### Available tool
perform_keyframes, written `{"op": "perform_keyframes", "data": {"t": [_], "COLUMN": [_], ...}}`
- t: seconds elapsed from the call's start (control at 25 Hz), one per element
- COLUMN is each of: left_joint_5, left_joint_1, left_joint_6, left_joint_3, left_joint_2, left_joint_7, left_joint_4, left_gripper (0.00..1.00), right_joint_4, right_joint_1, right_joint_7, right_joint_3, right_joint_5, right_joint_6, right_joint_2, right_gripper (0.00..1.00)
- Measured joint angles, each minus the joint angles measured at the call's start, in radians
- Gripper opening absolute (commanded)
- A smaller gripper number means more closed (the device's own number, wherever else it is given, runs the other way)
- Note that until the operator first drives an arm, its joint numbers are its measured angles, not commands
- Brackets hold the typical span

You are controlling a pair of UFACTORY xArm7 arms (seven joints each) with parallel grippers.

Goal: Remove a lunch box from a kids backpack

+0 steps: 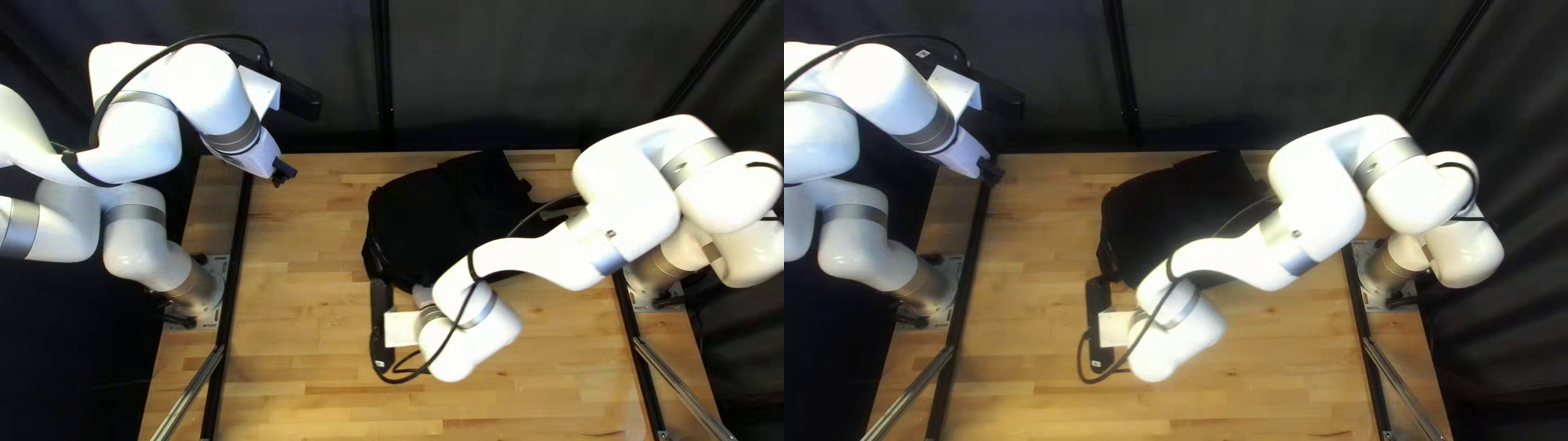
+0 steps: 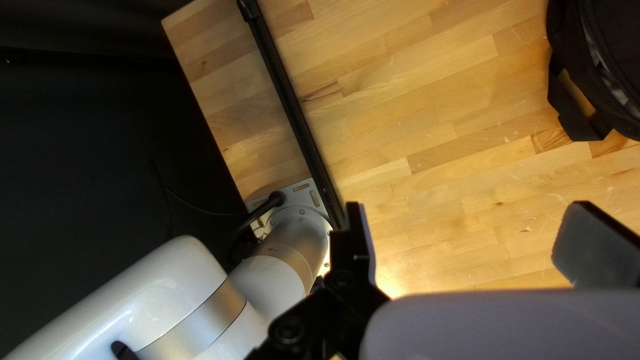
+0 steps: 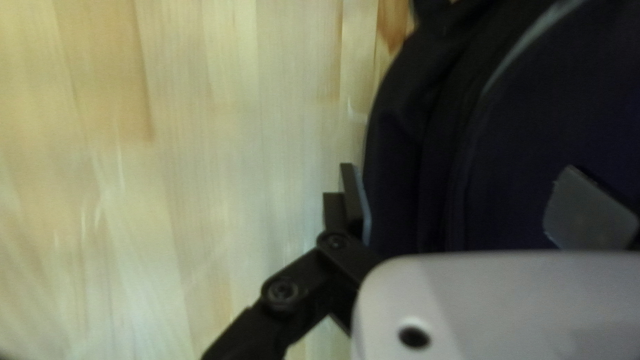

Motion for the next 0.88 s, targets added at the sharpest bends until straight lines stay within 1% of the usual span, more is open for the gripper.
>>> {"op": "perform_keyframes", "data": {"t": [0.2, 0.48, 0.56, 0.64, 0.72, 0.76, 0.8, 0.84, 0.88], "left_joint_5": [0.000, 0.000, 0.000, 0.000, 0.000, 0.000, 0.000, 0.000, 0.000], "left_joint_1": [0.000, 0.000, 0.000, 0.000, 0.000, 0.000, 0.000, 0.000, 0.000], "left_joint_6": [0.000, 0.000, 0.000, 0.000, 0.000, 0.000, 0.000, 0.000, 0.000], "left_joint_3": [0.000, 0.000, 0.000, 0.000, 0.000, 0.000, 0.000, 0.000, 0.000], "left_joint_2": [0.000, 0.000, 0.000, 0.000, 0.000, 0.000, 0.000, 0.000, 0.000], "left_joint_7": [0.000, 0.000, 0.000, 0.000, 0.000, 0.000, 0.000, 0.000, 0.000], "left_joint_4": [0.000, 0.000, 0.000, 0.000, 0.000, 0.000, 0.000, 0.000, 0.000], "left_gripper": [1.00, 1.00, 1.00, 1.00, 1.00, 1.00, 1.00, 1.00, 1.00], "right_joint_4": [0.151, 0.429, 0.480, 0.507, 0.509, 0.505, 0.497, 0.485, 0.469], "right_joint_1": [0.001, -0.010, -0.018, -0.025, -0.035, -0.041, -0.047, -0.053, -0.059], "right_joint_7": [0.000, 0.006, 0.019, 0.035, 0.052, 0.058, 0.063, 0.068, 0.072], "right_joint_3": [-0.029, -0.068, -0.077, -0.083, -0.087, -0.088, -0.088, -0.088, -0.087], "right_joint_5": [0.000, 0.048, 0.064, 0.076, 0.085, 0.089, 0.092, 0.095, 0.097], "right_joint_6": [0.068, 0.207, 0.235, 0.251, 0.251, 0.247, 0.242, 0.233, 0.222], "right_joint_2": [0.093, 0.263, 0.293, 0.310, 0.315, 0.315, 0.313, 0.308, 0.299], "right_gripper": [1.00, 1.00, 1.00, 1.00, 0.94, 0.81, 0.74, 0.33, 0.05]}}
